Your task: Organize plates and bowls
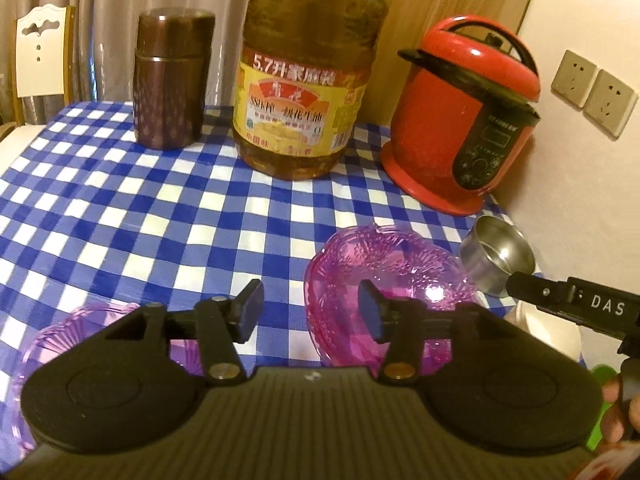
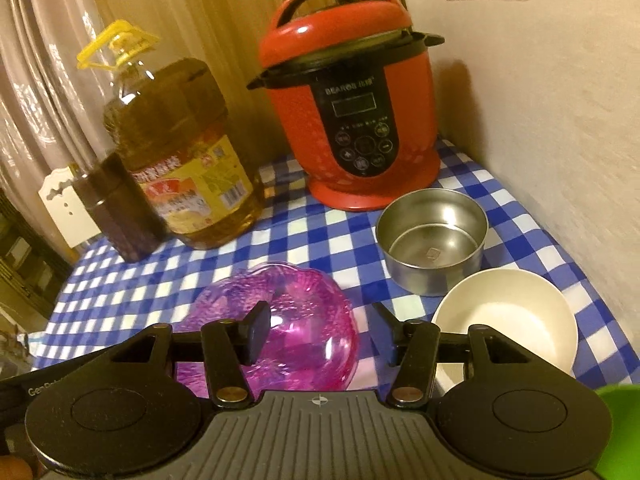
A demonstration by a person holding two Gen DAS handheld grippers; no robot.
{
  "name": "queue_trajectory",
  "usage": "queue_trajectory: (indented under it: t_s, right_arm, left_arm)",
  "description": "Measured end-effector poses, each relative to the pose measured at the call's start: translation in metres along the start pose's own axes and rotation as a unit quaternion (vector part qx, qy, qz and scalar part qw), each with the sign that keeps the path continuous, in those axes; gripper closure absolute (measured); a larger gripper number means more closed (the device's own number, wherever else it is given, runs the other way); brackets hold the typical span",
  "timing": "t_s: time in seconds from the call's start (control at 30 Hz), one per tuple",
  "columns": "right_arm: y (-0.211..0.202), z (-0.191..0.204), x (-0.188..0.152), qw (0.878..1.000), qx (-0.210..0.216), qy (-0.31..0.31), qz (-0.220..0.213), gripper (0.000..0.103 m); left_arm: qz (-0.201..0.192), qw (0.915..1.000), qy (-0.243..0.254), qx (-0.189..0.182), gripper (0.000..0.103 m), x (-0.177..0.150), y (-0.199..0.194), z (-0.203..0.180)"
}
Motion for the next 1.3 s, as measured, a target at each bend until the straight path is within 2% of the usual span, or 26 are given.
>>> queue_trajectory:
  t_s: [0.37,0.67,0.9,1.03,1.3]
  right_arm:
    - [-0.045,0.014,-0.015,1.0,0.006,0.013,0.007,0.047]
    - [-0.071,0.037,-0.048,0.999,0.01,0.002,0.035,0.047]
    - [-0.071,0.074,-0.083,0.996,0.033,-0.054,0.067,0.047]
    - [-0.069,0.095,-0.1,0.992,0.051,-0.084,0.082,0.047]
    - [-0.059,0.117,-0.106,0.988,0.072,-0.095,0.095,0.047]
  left_arm:
    - [0.012,0.9995,0.03,-0.008,0.05,-0.017,-0.056,-0.002]
    - [0.028,0.9995,0.014,0.003,0.05,-0.04,-0.093,0.024]
    - [0.025,0.9994,-0.003,0.025,0.05,-0.06,-0.118,0.052]
    - [0.025,0.9983,-0.006,0.052,0.05,-0.07,-0.127,0.07]
    - [0.028,0.9966,-0.022,0.075,0.05,-0.075,-0.133,0.104]
Point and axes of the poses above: each gripper's, at about its wrist camera, not at the fingertips, and y roughly the way its jaws point, z to its left, x to its top, the point moved 1 cm from there along y, roughly the way its jaws point, and after that the axes turned 9 degrees about -y, right-handed, at the moved point
